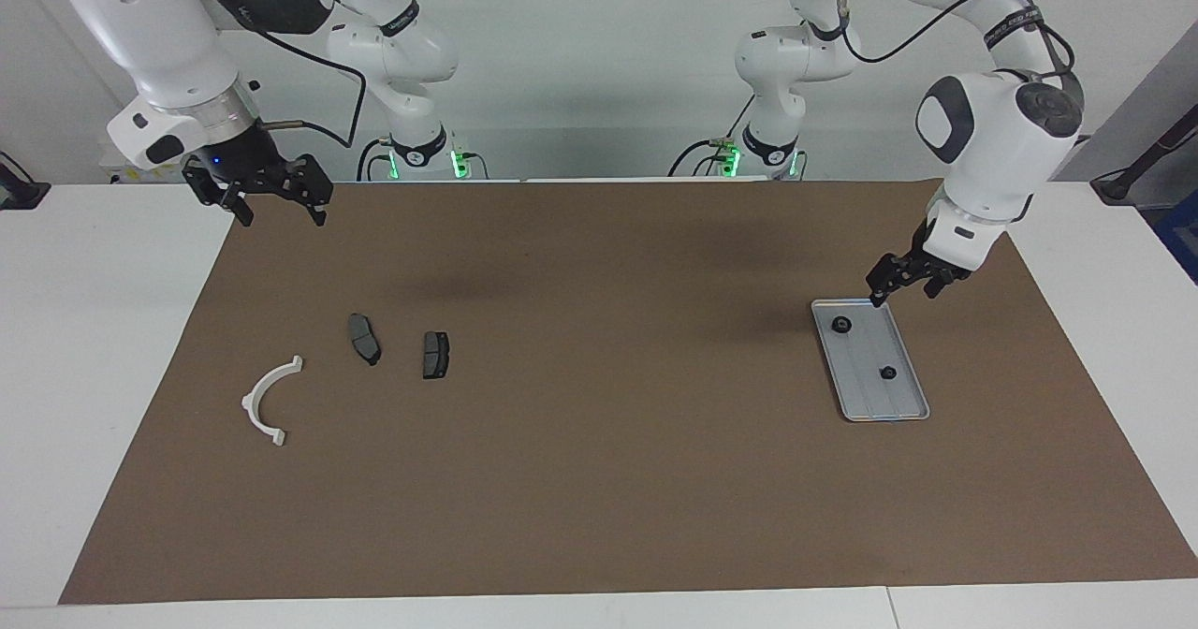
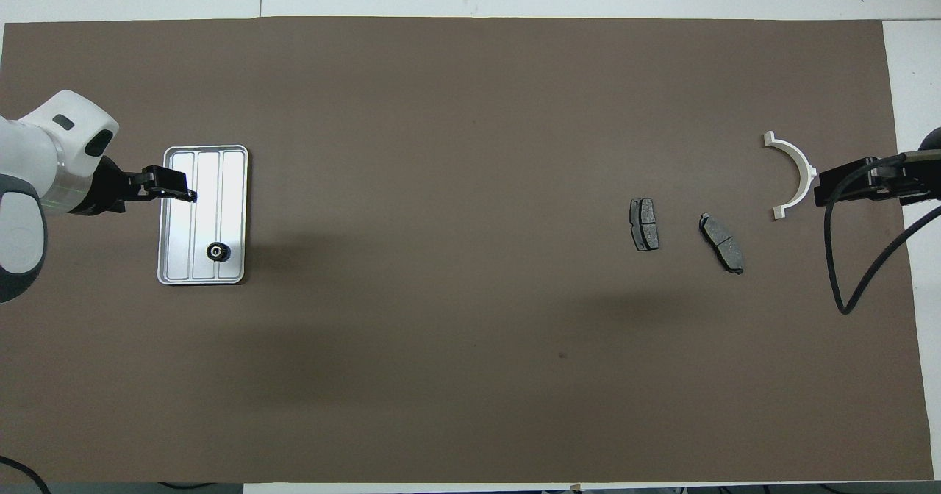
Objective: Place bearing gear from tray to pile
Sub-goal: 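Grasp the first dark gear in the tray with the left gripper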
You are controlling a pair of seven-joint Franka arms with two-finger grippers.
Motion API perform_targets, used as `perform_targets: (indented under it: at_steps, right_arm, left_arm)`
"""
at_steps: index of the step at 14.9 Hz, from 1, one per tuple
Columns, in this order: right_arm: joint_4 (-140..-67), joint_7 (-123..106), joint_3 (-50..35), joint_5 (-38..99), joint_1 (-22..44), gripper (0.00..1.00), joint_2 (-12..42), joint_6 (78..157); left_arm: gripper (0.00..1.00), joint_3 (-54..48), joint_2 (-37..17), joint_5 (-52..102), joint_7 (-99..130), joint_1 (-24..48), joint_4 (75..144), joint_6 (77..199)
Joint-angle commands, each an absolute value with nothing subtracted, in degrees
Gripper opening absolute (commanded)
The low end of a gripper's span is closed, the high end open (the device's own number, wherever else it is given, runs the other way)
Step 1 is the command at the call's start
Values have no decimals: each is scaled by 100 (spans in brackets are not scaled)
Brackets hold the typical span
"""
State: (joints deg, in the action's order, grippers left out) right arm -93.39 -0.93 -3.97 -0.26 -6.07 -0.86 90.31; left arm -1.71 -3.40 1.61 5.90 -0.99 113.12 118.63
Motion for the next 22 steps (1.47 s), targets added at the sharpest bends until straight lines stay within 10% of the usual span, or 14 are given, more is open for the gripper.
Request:
perform_targets:
  at_steps: [1,9,13,22]
  right_arm:
    - [-9519,-220,-431,18,-650,100,-237,9166]
    - [-9527,-185,-431,44,-677,100,-237,9211]
    - [-9527,-193,-431,44,-703,100,-237,9229]
    - [-9545,-255,-431,44,-703,100,-220,9246]
  left_arm:
    - [100,-123,-316,123,703,-53,11672,12173]
    - [100,-123,-782,97,668,-9,11979,12383]
    - [81,-123,-843,97,650,-18,12094,12559]
    - [72,-132,-914,97,650,9,12472,12911]
